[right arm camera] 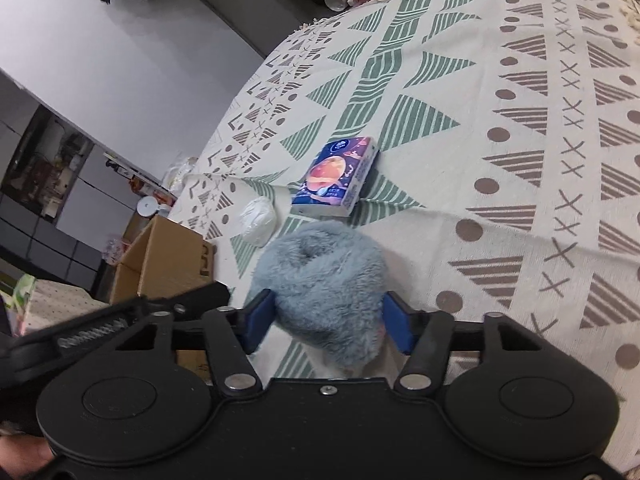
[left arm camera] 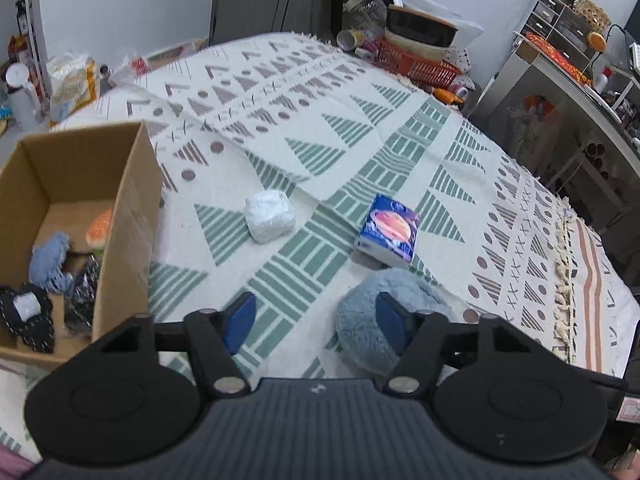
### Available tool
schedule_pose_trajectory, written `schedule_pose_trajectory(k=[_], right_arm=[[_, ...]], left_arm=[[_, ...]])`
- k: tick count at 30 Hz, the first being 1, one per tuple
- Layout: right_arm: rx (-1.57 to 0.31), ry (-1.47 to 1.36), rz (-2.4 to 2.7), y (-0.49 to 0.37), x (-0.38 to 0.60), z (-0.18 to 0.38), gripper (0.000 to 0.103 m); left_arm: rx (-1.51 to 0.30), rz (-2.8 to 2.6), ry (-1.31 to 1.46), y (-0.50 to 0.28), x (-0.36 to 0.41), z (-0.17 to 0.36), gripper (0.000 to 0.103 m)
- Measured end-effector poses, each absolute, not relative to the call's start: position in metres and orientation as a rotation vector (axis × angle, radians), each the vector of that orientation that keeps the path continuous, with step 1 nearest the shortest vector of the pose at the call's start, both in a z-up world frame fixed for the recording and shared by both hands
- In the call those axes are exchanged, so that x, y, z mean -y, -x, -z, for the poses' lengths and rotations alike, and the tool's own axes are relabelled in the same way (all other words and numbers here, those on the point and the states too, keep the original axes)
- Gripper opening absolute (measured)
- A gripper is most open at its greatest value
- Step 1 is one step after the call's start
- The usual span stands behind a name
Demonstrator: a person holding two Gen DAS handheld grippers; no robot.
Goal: Organize soft objects
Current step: 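Reach the right tool to the grey fluffy ball and close on it, then carry the grey fluffy ball into the cardboard box and open the right tool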
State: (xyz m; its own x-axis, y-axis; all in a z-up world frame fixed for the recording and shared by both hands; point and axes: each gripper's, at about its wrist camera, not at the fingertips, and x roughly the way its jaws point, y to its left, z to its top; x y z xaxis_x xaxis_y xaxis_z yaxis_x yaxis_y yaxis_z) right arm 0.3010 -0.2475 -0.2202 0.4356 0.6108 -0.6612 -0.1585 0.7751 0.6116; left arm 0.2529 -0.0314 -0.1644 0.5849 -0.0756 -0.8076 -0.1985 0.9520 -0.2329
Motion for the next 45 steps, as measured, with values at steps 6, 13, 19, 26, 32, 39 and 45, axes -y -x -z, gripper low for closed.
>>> schedule_pose_trajectory(k=[6, 13, 19, 26, 32, 39, 45], right_arm=[[-1.001, -0.585, -0.52, -0.295, 0.258, 0.213, 0.055], [-0.999, -0.587, -0.473, -0.301, 0.264, 0.216, 0.055], [-1.036, -0.569, -0.504, -0.303, 0.253, 0.223, 0.045], [-1.078, -0.59, -0.491, -0.311, 0.251, 0.235, 0.033], [-1.101, -0.576, -0.496, -0.312, 0.247, 0.241, 0.031], [-1.067, -0.574, -0.498, -0.305, 0.25, 0.227, 0.024], [-1.019, -0.563, -0.504, -0.297, 0.248, 0.203, 0.024]], left_arm=[[-0.977, -0.057, 0.357, -0.25, 0.028, 0.17, 0.048], [-0.977, -0.038, 0.375, -0.249, 0.028, 0.17, 0.048], [-1.028, -0.014, 0.401, -0.252, 0.028, 0.181, 0.042], [-1.044, 0.019, 0.481, -0.257, 0.027, 0.191, 0.038], [-1.069, 0.025, 0.515, -0.265, 0.031, 0.202, 0.032], [-1.055, 0.04, 0.549, -0.261, 0.03, 0.199, 0.022], [-1.019, 0.056, 0.567, -0.254, 0.025, 0.184, 0.021]])
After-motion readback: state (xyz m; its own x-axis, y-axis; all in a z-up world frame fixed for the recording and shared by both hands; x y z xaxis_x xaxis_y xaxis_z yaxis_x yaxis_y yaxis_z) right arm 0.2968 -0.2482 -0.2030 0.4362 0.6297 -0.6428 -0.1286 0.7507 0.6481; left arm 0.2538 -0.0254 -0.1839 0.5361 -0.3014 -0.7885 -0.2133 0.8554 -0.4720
